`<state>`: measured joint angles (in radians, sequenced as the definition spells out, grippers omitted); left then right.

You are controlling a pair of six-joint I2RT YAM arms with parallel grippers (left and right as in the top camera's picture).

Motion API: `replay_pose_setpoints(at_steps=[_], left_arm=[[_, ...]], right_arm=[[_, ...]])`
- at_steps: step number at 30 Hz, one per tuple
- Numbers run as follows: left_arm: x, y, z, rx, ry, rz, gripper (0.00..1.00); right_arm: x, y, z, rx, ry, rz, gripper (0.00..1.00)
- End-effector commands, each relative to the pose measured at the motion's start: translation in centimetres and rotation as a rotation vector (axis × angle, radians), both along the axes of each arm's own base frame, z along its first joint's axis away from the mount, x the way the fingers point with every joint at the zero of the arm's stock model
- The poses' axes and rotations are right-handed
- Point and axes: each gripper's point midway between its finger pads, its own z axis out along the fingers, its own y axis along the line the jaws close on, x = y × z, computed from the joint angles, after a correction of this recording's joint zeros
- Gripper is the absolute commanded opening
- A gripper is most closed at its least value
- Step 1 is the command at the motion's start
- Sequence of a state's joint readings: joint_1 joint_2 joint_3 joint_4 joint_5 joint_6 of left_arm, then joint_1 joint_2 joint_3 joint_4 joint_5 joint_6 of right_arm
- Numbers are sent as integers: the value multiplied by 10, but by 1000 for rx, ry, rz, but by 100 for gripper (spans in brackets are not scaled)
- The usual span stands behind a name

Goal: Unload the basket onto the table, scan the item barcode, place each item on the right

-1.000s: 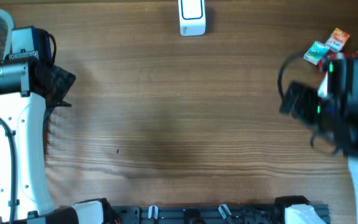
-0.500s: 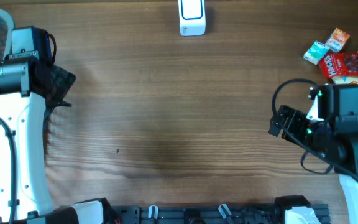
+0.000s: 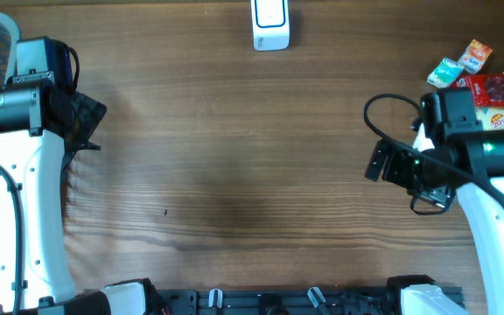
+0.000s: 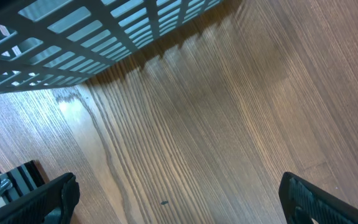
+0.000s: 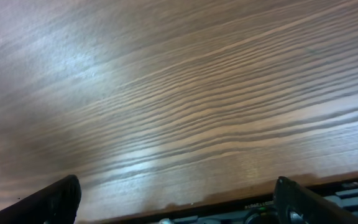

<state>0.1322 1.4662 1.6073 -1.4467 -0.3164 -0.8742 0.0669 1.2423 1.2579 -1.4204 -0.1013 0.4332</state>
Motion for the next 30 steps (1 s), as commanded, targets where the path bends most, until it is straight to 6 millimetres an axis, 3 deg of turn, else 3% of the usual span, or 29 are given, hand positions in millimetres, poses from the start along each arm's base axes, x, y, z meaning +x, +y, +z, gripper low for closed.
replay_pose_setpoints(at_steps=[1,4,7,10,13,18,20,26,30], left_arm=[[-1,2,-1,3,4,15,100],[-1,2,-1,3,4,15,100],[-1,2,-1,3,4,15,100],[-1,2,-1,3,4,15,100],[-1,2,-1,3,4,15,100],[-1,2,-1,3,4,15,100],[-1,2,-1,3,4,15,100],[-1,2,-1,3,4,15,100],[-1,2,-1,3,4,15,100]], right_arm=[[8,20,-3,94,-3,94,100],[18,22,7,100,-91,101,100],[23,27,29,106,-244,128,100],[15,31,49,110,-402,173,100],[-1,33,57,108,-534,228,100],[-32,33,46,110,-703,277,100],[-33,34,43,114,-761,283,100],[-29,69,41,235,-984,497,100],[-29,71,27,231,-1113,517,100]])
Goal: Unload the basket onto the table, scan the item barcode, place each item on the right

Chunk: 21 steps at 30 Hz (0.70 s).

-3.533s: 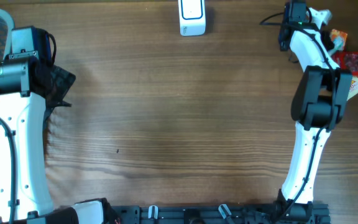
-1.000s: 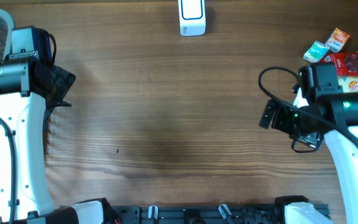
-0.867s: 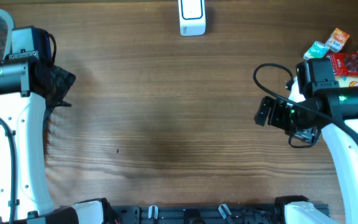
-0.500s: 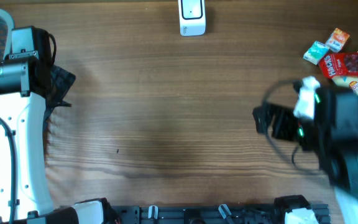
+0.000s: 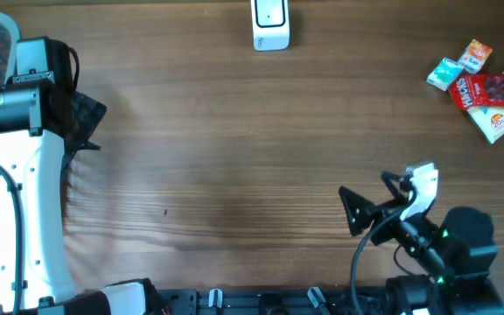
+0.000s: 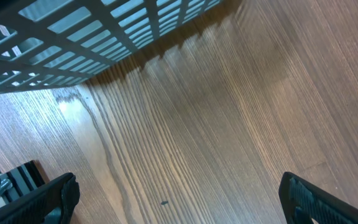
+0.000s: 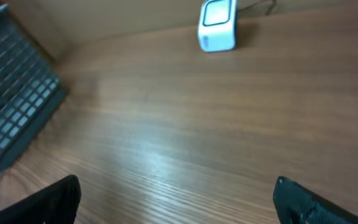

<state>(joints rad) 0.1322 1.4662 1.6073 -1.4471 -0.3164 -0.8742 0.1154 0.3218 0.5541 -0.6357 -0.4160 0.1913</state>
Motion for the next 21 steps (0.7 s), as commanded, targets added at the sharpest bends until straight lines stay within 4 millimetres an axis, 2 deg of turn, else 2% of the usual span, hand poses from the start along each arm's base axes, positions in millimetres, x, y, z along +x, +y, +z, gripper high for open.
replay_pose_setpoints(at_steps=[1,6,17,21], left_arm=[[-1,2,-1,3,3,15,100],[-1,2,-1,3,3,15,100],[-1,2,-1,3,3,15,100],[-1,2,-1,3,3,15,100]], right_arm=[[-9,10,-11,13,-100,75,100],[-2,11,-14,48,-215,66,100],[17,12,-33,119,-348,47,100],[19,10,-30,122,-421,39,100]])
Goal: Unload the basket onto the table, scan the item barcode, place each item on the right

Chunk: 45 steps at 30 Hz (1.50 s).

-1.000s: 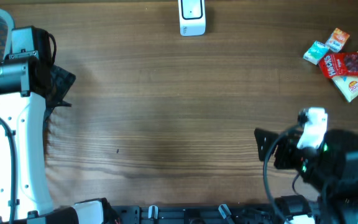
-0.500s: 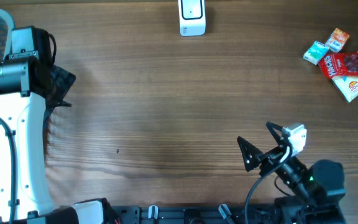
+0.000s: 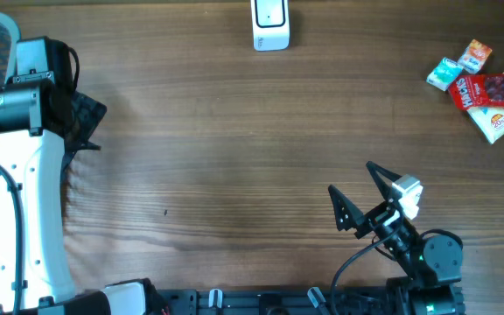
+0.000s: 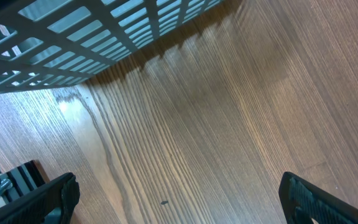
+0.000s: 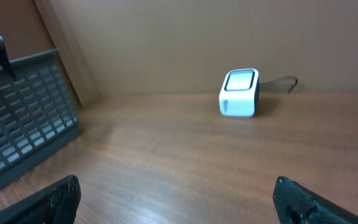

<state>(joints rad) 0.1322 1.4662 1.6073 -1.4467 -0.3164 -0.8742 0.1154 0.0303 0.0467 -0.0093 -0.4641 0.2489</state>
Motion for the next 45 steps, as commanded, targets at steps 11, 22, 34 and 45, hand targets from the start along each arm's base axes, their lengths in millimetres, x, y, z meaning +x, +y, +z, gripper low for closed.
replay_pose_setpoints(at_steps=[11,22,34,45], left_arm=[[-1,2,-1,3,4,15,100],[-1,2,-1,3,4,15,100],[-1,2,-1,3,4,15,100],[-1,2,-1,3,4,15,100]], right_arm=[[10,-16,0,-53,-79,-109,100],[13,-24,-5,-103,-81,-147,100],[27,-85,-7,-246,-110,-421,100],[29,-112,-12,-267,-72,-591,100]])
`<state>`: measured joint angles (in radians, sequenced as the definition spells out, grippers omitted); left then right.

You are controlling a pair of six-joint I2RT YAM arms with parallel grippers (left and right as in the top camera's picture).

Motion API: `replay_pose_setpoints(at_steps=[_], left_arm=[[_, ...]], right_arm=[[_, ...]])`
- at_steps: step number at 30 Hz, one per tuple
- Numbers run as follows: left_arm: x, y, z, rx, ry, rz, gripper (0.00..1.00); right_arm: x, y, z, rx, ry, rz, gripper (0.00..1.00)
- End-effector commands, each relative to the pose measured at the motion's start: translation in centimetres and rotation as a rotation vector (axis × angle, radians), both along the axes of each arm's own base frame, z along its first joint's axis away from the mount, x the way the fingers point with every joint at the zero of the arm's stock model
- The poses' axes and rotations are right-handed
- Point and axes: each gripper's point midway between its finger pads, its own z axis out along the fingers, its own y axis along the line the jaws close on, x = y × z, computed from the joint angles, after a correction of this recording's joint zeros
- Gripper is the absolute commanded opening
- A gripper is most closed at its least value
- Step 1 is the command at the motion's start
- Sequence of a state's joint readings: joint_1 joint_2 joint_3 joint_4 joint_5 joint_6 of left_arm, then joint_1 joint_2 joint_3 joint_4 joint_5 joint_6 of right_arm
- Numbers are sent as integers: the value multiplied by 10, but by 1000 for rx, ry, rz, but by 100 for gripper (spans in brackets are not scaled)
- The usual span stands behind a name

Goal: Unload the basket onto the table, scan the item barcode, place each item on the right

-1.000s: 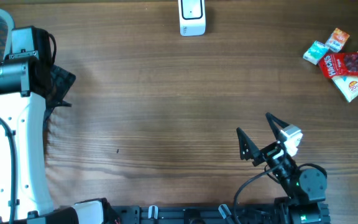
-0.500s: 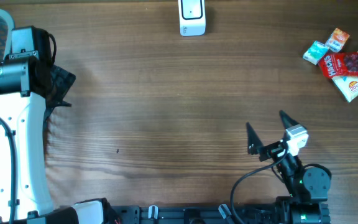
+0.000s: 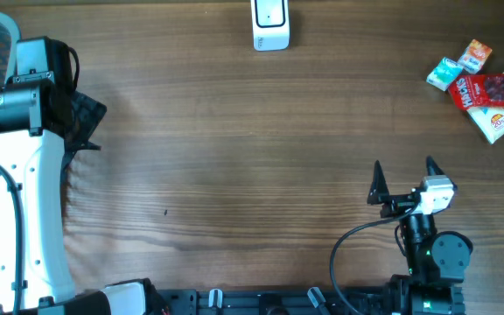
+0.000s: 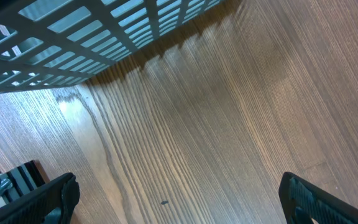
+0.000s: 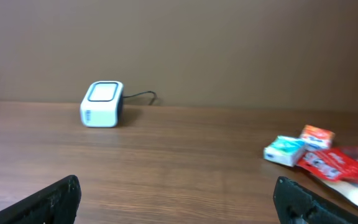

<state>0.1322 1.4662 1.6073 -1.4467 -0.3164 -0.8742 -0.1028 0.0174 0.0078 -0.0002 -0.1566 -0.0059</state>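
Observation:
The white barcode scanner [image 3: 270, 24] stands at the table's back edge, left of centre in the right wrist view [image 5: 102, 104]. The items lie at the back right: a red bag [image 3: 497, 91], a teal packet [image 3: 445, 73] and a small orange packet [image 3: 475, 55]. The right wrist view also shows the teal packet [image 5: 284, 151]. My right gripper [image 3: 403, 175] is open and empty near the front edge, facing the back wall. My left gripper [image 3: 88, 127] hangs open and empty over bare wood at the far left.
A dark grey slatted basket [image 4: 73, 37] sits close to my left gripper at the table's left edge. The scanner's cable [image 5: 143, 95] runs along the back wall. Bare wood [image 3: 252, 157] spans the middle between the arms.
My right gripper has turned to the right. It faced the basket and scanner before; now the scanner is at its left and the snack packets at its right. The left arm has not moved.
My right arm was stretched out beside the snack pile with its gripper open, looking down at the wood. Then it was folded back at the front edge, facing back-left. It has since swung round toward the back wall, open and empty throughout. The left arm stayed still.

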Motion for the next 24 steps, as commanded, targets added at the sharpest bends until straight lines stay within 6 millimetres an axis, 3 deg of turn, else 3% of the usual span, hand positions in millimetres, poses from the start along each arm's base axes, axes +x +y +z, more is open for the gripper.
replay_pose_setpoints(at_steps=[1,24], left_arm=[[-1,2,-1,3,4,15,100],[-1,2,-1,3,4,15,100]], right_arm=[[0,-10,2,-22,-11,-67,100],[0,-8,1,-34,-10,-67,100]])
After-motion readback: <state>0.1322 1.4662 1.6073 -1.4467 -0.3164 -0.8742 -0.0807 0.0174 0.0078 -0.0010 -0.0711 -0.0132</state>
